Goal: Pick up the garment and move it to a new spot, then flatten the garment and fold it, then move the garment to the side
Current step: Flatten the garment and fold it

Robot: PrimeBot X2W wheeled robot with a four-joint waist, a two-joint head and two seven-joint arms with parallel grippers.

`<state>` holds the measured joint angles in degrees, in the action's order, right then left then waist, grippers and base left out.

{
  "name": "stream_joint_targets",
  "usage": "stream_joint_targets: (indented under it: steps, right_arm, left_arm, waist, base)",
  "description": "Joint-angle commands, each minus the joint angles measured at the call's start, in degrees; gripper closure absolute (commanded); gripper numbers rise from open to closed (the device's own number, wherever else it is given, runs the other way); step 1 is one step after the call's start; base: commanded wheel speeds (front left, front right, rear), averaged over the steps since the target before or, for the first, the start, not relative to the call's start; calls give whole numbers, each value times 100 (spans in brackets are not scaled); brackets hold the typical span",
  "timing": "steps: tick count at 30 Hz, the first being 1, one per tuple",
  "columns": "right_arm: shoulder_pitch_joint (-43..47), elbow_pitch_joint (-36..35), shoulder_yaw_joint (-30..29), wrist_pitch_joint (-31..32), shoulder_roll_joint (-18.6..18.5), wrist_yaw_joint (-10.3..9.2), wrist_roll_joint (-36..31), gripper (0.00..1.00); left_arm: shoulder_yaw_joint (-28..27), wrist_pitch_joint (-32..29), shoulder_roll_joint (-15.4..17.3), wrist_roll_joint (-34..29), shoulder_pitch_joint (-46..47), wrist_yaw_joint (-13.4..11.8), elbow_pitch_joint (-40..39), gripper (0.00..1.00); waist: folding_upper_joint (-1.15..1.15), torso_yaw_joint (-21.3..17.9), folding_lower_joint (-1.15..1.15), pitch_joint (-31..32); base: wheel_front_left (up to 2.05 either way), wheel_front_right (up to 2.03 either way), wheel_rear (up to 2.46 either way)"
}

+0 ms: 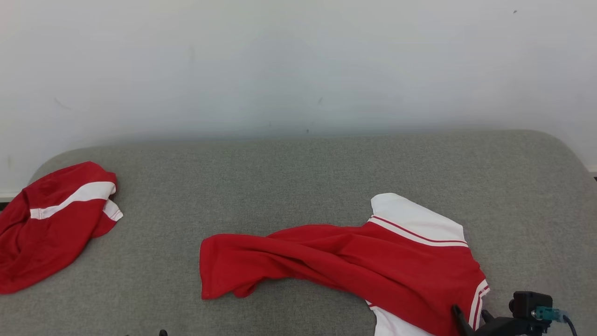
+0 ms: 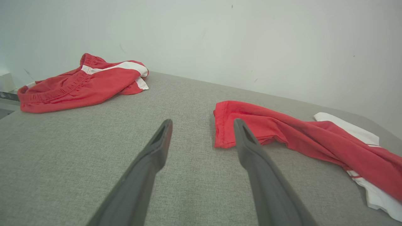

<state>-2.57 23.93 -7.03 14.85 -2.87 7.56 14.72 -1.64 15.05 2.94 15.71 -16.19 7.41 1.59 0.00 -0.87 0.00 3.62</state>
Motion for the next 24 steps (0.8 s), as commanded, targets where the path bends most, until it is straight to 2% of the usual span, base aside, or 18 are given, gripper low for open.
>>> stream_joint_targets:
  steps: [1, 8, 14, 15, 16, 19, 20, 22, 23, 24]
  right_arm:
    - [-70, 23, -29, 37, -3, -15, 65, 0]
    - [-389, 333, -133, 461, -3, -15, 696, 0]
    - [-521, 423, -155, 337, -2, -15, 789, 0]
    - [-536, 416, -180, 266, -3, -15, 771, 19]
    - [-547, 414, -217, 191, -5, -15, 696, 54]
    - [-588, 342, -324, -74, -5, -15, 571, 73]
    - [-604, 312, -346, -143, -3, -15, 539, 74]
    - [-648, 236, -400, -242, -3, -15, 513, 93]
    - [-672, 208, -403, -253, -3, -15, 486, 100]
    - [-711, 181, -392, -247, -1, -15, 475, 100]
  left_arm:
    - [8, 19, -8, -25, 40, 9, 14, 0]
    - [21, 19, -9, -32, 47, 9, 48, 0]
    - [32, 19, -9, -40, 54, 9, 55, 0]
    - [33, 19, -9, -36, 54, 9, 57, 0]
    - [33, 19, -9, -32, 53, 9, 59, 0]
    - [29, 19, -9, -23, 38, 10, 60, 0]
    - [29, 19, -9, -22, 33, 10, 60, 0]
    - [23, 19, -9, -23, 23, 10, 58, 0]
    - [24, 19, -9, -24, 20, 10, 58, 0]
    - [24, 19, -9, -22, 19, 10, 59, 0]
  waist:
    - [0, 33, 0, -23]
    - [0, 104, 0, -94]
    - [0, 132, 0, -135]
    - [0, 135, 0, -138]
    - [0, 136, 0, -140]
    - [0, 134, 0, -144]
    - [0, 133, 0, -144]
    - [0, 128, 0, -144]
    - [0, 125, 0, -145]
    - [0, 120, 0, -149]
  base:
    - [0, 0, 0]
    - [0, 0, 0]
    - [0, 0, 0]
    - [0, 0, 0]
    - [0, 0, 0]
    - [0, 0, 0]
    - [0, 0, 0]
    - [0, 0, 0]
    - [0, 0, 0]
    - [0, 0, 0]
